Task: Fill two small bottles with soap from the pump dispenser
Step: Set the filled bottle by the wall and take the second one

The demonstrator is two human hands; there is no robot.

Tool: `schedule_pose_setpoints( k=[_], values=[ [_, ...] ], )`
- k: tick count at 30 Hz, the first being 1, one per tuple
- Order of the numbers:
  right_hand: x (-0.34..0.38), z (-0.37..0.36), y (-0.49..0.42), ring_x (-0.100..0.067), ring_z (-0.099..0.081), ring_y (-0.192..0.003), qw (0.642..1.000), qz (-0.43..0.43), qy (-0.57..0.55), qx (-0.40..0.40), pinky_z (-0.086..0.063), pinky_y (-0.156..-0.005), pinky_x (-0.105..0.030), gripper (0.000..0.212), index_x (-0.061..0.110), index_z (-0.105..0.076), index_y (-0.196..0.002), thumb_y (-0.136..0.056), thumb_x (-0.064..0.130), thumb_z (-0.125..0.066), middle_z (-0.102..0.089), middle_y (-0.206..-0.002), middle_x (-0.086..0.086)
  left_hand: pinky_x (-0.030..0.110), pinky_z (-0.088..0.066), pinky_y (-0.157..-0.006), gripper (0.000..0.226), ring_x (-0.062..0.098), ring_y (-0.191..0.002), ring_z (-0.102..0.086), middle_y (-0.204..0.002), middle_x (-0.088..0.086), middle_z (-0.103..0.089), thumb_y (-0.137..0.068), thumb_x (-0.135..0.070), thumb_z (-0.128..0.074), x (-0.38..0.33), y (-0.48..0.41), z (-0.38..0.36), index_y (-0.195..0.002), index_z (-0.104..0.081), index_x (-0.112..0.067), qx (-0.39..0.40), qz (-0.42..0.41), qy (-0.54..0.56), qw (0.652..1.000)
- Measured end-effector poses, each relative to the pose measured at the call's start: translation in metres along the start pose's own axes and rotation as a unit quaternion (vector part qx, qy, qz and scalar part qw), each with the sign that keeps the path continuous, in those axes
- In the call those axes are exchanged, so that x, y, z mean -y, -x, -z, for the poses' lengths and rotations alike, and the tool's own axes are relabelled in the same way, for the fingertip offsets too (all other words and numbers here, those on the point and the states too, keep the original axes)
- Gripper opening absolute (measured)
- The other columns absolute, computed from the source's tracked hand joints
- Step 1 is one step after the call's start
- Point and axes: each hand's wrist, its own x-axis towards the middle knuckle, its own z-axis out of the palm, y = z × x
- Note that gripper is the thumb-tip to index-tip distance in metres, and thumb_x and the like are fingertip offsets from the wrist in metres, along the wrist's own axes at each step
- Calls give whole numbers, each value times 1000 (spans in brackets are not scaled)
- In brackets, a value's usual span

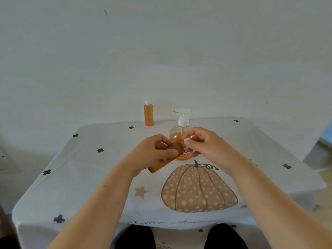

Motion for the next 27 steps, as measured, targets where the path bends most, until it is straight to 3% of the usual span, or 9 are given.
schedule_pose_setpoints(
  k=[2, 4, 8, 13, 16, 19, 22, 25, 27],
  values=[
    [-4, 4, -3, -14, -68, -86, 999, -2, -13, -31, -58, -89, -38, 14, 29, -71, -98, -96, 16, -66, -66, -93, 3, 33, -58, -87, 27, 19, -93, -72, -98, 0, -76, -84, -37, -76, 6, -3, 1, -106, -67, -23, 5, 24, 30, 999],
    [-9, 9, -7, -15, -67, -83, 995, -21, -22, -90, -58, -87, -36, 16, 26, -69, -102, -95, 12, -67, -64, -96, 5, 36, -57, -92, 27, 23, -98, -71, -102, 2, -75, -86, -37, -75, 10, -4, 0, -107, -66, -23, -1, 32, 50, 998],
    [-37, 14, -19, -17, -62, -88, 978, -79, 78, -179, -49, -78, -34, 19, 21, -62, -108, -93, 11, -67, -65, -107, 0, 32, -55, -84, 25, 19, -88, -68, -102, 3, -74, -85, -32, -77, 15, -4, -3, -105, -67, -23, -36, 21, 101, 994],
    [-77, 14, -24, -18, -57, -104, 950, -114, 250, -148, -37, -78, -25, 28, 17, -65, -120, -96, 5, -59, -62, -121, -4, 36, -56, -82, 28, 18, -82, -67, -96, -2, -72, -80, -26, -82, 18, -7, -6, -104, -67, -25, -84, 8, 136, 987],
    [-86, 11, -25, -22, -58, -114, 939, -114, 294, -139, -40, -81, -26, 30, 18, -67, -124, -98, 9, -56, -62, -125, -5, 27, -56, -74, 34, 13, -83, -68, -101, -7, -72, -76, -23, -85, 19, -8, -8, -106, -68, -28, -100, -2, 139, 985],
    [-87, 10, -24, -26, -55, -121, 932, -110, 321, -128, -45, -93, -32, 36, 19, -66, -131, -99, 11, -53, -60, -129, -8, 14, -51, -58, 40, 8, -80, -69, -103, -5, -72, -75, -18, -85, 18, -8, -7, -110, -68, -27, -111, -4, 159, 981],
    [-80, 10, -23, -27, -51, -127, 933, -111, 321, -121, -45, -101, -36, 44, 20, -59, -140, -97, 9, -56, -52, -138, -8, 16, -50, -60, 40, 9, -79, -69, -100, -2, -73, -73, -17, -87, 18, -8, -6, -107, -69, -29, -118, -7, 158, 980],
    [-55, 11, -26, -23, -52, -124, 944, -58, 267, -183, -46, -97, -35, 37, 20, -59, -138, -101, 17, -56, -53, -137, -5, 16, -50, -62, 37, 12, -86, -69, -101, -4, -72, -75, -19, -85, 14, -10, -5, -106, -69, -31, -131, -16, 164, 978],
    [-30, 11, -31, -14, -55, -115, 953, -6, 210, -220, -43, -88, -26, 32, 23, -60, -135, -104, 23, -52, -55, -132, 1, 14, -50, -59, 34, 11, -86, -69, -104, -5, -71, -79, -20, -83, 11, -12, -4, -107, -68, -32, -136, -24, 171, 975]
  ],
)
